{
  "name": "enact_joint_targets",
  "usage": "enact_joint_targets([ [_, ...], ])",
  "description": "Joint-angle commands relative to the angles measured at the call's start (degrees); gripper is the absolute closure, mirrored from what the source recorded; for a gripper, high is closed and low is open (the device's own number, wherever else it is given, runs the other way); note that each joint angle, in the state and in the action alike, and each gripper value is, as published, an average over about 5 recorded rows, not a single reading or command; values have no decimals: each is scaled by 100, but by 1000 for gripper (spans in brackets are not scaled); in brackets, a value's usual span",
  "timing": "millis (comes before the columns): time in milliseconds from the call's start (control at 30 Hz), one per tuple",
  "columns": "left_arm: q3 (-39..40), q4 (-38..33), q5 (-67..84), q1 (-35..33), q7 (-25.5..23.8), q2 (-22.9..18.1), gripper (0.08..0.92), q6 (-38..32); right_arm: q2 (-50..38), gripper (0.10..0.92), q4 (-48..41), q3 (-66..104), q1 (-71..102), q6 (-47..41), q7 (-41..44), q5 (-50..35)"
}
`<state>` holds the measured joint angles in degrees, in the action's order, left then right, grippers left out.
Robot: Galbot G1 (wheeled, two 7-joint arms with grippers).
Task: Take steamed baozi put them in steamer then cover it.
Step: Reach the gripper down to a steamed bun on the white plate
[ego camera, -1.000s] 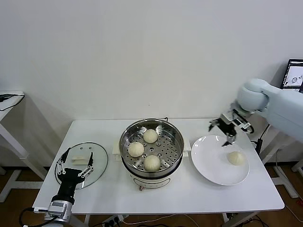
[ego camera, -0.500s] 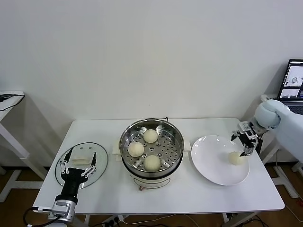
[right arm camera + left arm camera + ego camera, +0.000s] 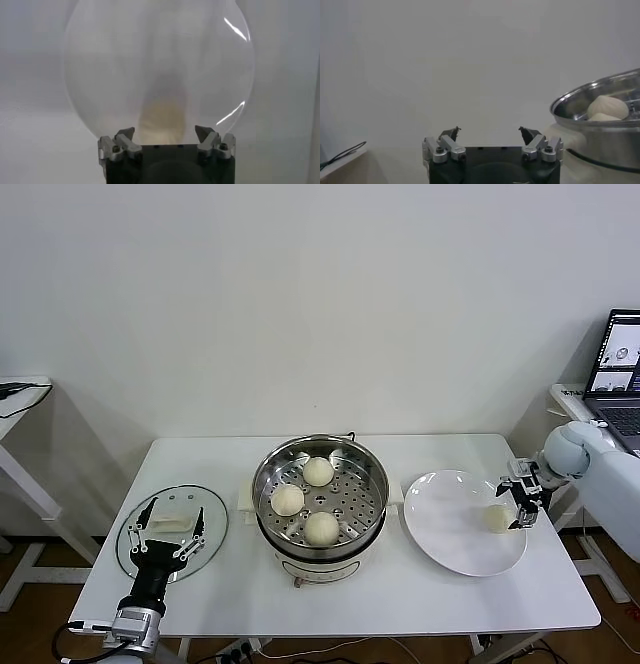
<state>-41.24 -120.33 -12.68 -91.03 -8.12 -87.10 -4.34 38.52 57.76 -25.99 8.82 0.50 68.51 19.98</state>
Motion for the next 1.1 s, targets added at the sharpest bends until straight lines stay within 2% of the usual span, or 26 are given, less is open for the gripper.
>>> enact_joint_targets([
  [33, 4, 17, -3, -1, -5, -1, 177, -4, 210, 203, -344, 354, 306, 54, -116, 279],
  [700, 18, 44, -17, 9, -1, -6, 177, 3, 355, 203, -491, 398, 326, 142, -126, 434],
  [800, 24, 46, -20, 14, 0, -7, 177, 2, 358, 234, -482, 402, 326, 141, -129, 418],
  [967, 23, 57, -26, 6, -2, -1, 177, -5, 340, 338, -447, 396, 306, 140, -124, 372],
  [1100, 21, 39, -26, 5, 0, -2, 177, -1, 238, 354, -325, 328, 253, 92, -59, 210],
])
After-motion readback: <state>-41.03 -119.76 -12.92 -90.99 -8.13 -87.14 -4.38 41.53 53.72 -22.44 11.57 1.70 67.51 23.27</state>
